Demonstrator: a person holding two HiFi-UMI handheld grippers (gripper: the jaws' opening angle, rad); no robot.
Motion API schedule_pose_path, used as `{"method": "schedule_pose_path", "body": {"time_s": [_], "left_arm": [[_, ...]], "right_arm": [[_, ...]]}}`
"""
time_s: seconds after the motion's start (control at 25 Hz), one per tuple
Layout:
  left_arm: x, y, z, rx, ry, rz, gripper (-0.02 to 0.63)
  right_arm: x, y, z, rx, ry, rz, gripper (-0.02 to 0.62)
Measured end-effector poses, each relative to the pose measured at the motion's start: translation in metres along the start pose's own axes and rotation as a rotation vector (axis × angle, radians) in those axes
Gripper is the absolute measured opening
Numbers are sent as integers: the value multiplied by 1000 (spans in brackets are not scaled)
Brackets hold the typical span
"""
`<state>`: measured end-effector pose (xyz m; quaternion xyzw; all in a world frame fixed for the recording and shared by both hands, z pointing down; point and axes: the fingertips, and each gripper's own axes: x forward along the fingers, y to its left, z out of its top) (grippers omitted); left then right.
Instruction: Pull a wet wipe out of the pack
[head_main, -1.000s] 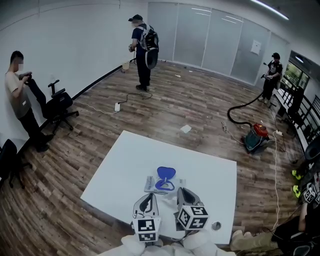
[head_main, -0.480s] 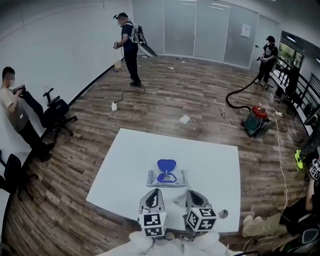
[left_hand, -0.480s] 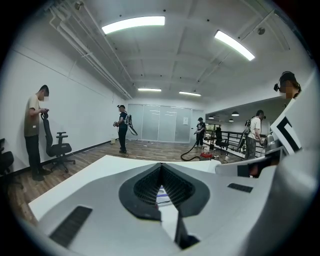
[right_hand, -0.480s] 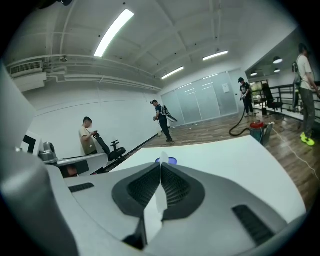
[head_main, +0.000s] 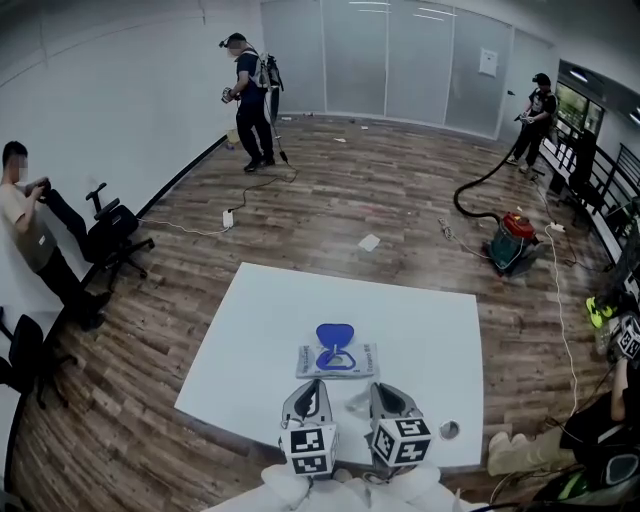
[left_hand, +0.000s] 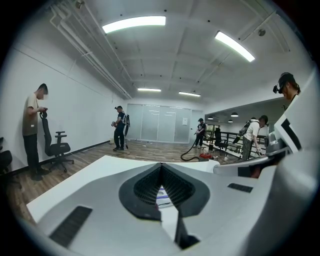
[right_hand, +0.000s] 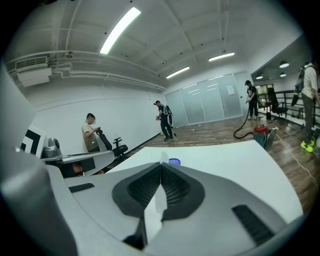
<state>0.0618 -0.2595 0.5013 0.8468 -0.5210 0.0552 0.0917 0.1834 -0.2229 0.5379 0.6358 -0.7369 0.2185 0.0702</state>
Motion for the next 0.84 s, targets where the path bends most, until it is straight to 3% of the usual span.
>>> {"method": "schedule_pose_path", "body": {"time_s": [0.84], "left_arm": [[8, -1, -8, -36, 19, 11, -3]], "right_arm": [[0, -2, 5, -19, 1, 28, 12]]}}
